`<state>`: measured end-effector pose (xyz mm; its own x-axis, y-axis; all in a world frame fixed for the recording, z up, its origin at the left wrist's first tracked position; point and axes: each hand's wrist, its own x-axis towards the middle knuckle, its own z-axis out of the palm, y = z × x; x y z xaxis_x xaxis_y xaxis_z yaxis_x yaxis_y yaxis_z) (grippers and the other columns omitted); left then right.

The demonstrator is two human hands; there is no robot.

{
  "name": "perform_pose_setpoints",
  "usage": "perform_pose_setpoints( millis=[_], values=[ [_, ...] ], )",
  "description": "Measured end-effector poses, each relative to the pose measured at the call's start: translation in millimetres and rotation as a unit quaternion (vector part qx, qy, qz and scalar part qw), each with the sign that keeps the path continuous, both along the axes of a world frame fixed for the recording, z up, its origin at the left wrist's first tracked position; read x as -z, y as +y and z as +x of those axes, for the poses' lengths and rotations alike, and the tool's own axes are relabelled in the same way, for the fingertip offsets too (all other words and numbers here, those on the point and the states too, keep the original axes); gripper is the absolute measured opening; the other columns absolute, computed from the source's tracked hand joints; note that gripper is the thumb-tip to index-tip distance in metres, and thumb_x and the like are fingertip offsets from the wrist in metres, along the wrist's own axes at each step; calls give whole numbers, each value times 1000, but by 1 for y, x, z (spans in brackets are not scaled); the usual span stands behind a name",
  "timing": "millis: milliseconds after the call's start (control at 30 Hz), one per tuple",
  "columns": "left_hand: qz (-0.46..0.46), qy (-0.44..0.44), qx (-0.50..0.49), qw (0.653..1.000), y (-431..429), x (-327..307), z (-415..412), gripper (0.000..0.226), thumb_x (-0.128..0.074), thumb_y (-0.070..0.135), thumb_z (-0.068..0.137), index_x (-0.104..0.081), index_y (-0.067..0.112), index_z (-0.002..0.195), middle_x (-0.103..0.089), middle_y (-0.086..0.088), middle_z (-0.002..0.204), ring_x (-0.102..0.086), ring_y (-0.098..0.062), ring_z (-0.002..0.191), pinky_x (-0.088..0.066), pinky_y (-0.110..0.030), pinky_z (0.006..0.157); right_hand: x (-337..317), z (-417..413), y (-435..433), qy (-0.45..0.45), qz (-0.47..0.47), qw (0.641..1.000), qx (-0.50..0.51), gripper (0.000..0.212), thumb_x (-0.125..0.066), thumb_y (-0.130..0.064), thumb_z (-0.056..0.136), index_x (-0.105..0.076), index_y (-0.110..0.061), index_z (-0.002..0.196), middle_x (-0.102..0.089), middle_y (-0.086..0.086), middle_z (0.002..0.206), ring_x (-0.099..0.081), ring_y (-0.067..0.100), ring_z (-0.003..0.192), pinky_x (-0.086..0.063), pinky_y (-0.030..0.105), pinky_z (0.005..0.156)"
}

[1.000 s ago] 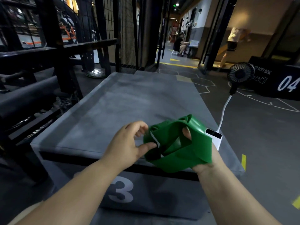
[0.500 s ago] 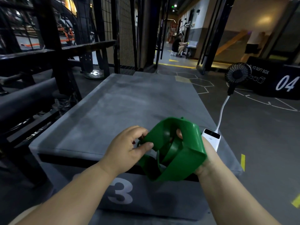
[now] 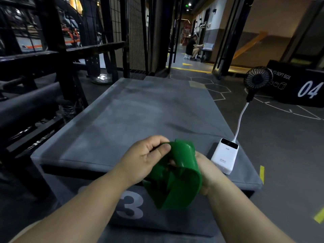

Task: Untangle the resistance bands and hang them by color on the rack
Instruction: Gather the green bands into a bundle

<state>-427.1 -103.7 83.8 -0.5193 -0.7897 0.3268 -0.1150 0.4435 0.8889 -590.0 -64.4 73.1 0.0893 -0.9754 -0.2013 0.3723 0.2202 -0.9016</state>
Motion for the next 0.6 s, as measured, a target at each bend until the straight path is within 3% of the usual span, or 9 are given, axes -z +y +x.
perform_pose_setpoints(
  millis=[67, 100, 200, 267, 367, 500, 600],
  values=[
    [34, 5, 13, 999, 0, -2, 1, 35, -53, 54, 83, -65, 21, 82, -61, -10, 77, -56, -22, 74, -47, -39, 78, 2, -1, 2, 23, -17, 998, -64, 24, -65, 3, 64, -73, -5, 85, -64, 18, 81, -62, 26, 71, -54, 36, 69],
    [51, 12, 23, 998, 2, -4, 1, 36, -52, 55, 82, -65, 21, 80, -58, -10, 74, -54, -23, 73, -47, -42, 77, 1, -2, 3, 29, -24, 995, -90, 26, -65, 3, 65, -74, -6, 88, -66, 18, 84, -63, 27, 74, -55, 36, 70],
    [115, 66, 31, 991, 6, -9, 1, 29, -54, 41, 84, -60, 24, 61, -48, 2, 60, -45, -10, 58, -39, -27, 58, 1, -5, 4, -9, -40, 990, -137, 25, -78, -6, 64, -76, -8, 89, -69, 9, 83, -66, 20, 75, -56, 30, 69],
    [123, 91, 31, 988, 6, -11, 1, 32, -53, 36, 83, -55, 25, 53, -42, 8, 52, -38, -4, 48, -34, -18, 51, 1, -10, 5, -26, -50, 985, -163, 44, -93, -28, 51, -76, -8, 87, -69, 9, 81, -66, 19, 73, -55, 29, 68],
    [108, 102, 22, 989, 6, -11, 1, 36, -57, 35, 86, -54, 26, 51, -40, 12, 48, -37, -1, 45, -33, -13, 49, -1, -10, 7, -1, -63, 975, -212, 58, -95, -47, 43, -73, -9, 80, -66, 9, 71, -62, 19, 62, -52, 28, 60],
    [142, 149, -26, 978, 6, -10, -3, 40, -56, 23, 89, -59, 26, 49, -44, 14, 42, -41, 2, 38, -32, -8, 42, -2, -4, 9, 19, -25, 978, -208, 84, -96, -51, 32, -60, 0, 88, -62, 6, 62, -57, 16, 54, -47, 25, 54],
    [153, 163, -72, 972, 3, -11, -2, 37, -56, 14, 92, -56, 21, 55, -45, 15, 37, -42, 4, 35, -31, -5, 41, -6, -4, 11, 19, -23, 977, -213, 83, -97, -45, 33, -56, 4, 87, -62, 7, 57, -56, 16, 48, -46, 22, 49]
  ],
)
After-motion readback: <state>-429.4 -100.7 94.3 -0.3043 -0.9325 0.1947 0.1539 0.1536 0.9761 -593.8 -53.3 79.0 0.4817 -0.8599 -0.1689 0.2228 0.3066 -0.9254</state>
